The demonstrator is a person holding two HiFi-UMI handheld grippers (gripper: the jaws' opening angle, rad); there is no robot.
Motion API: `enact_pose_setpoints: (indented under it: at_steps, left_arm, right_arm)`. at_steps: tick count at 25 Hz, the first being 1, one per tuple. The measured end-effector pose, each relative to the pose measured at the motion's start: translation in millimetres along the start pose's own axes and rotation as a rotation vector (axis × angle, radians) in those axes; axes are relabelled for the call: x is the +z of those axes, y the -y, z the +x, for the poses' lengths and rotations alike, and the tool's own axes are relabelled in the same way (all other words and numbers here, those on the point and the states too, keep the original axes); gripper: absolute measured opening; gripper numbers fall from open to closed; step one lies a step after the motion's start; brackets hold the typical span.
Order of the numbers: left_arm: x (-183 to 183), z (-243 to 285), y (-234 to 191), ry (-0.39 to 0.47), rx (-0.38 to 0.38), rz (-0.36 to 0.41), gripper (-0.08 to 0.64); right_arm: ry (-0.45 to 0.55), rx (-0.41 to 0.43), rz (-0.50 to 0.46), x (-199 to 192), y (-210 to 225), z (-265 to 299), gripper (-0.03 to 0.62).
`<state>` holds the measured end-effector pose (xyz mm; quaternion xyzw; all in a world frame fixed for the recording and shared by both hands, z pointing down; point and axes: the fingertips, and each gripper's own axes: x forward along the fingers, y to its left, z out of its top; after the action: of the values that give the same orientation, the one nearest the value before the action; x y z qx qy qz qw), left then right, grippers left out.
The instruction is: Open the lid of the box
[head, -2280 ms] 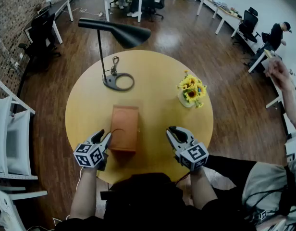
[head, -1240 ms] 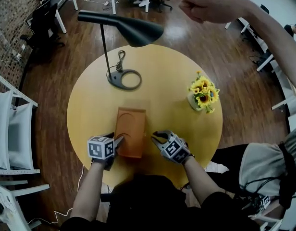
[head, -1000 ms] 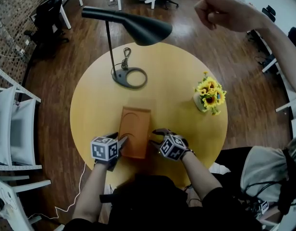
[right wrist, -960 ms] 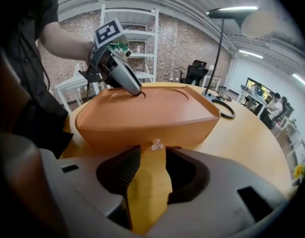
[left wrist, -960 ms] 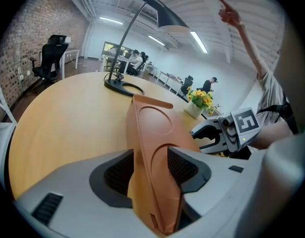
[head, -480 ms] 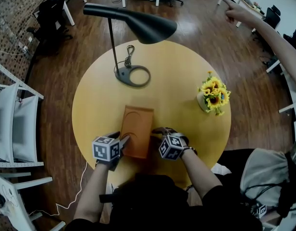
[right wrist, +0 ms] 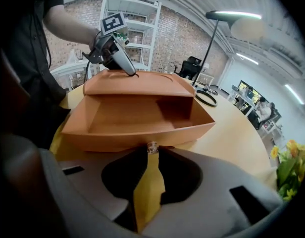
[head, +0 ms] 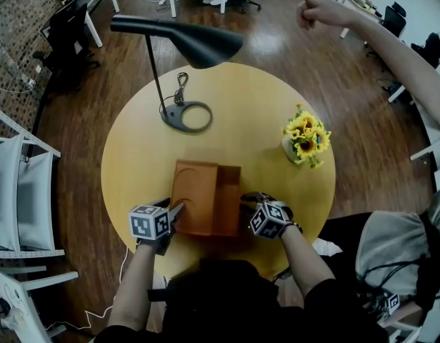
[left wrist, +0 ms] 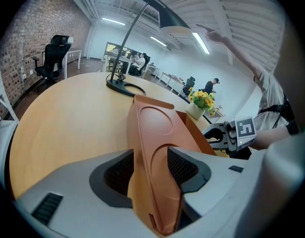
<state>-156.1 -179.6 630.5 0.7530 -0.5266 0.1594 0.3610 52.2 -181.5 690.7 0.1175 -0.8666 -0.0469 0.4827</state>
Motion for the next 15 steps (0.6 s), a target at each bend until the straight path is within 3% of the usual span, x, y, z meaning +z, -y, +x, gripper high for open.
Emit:
enact_pose_setpoints:
  at_steps: [5, 8, 15]
  left_arm:
    - [0, -1, 1, 0.003, 0.007, -0.006, 0.206]
    - [0, 0, 2, 0.004, 0.017, 0.001, 0.206]
    - [-2, 2, -2, 0.012, 0.017, -0.016, 0.207]
  right_arm:
    - [-0.030, -0.027, 0.044, -33, 7, -16, 0.075]
    - [0.006, -0.022, 0.070, -34, 6, -22, 0.075]
    - [-0.019, -0.047, 0.077, -37, 6, -11, 0.077]
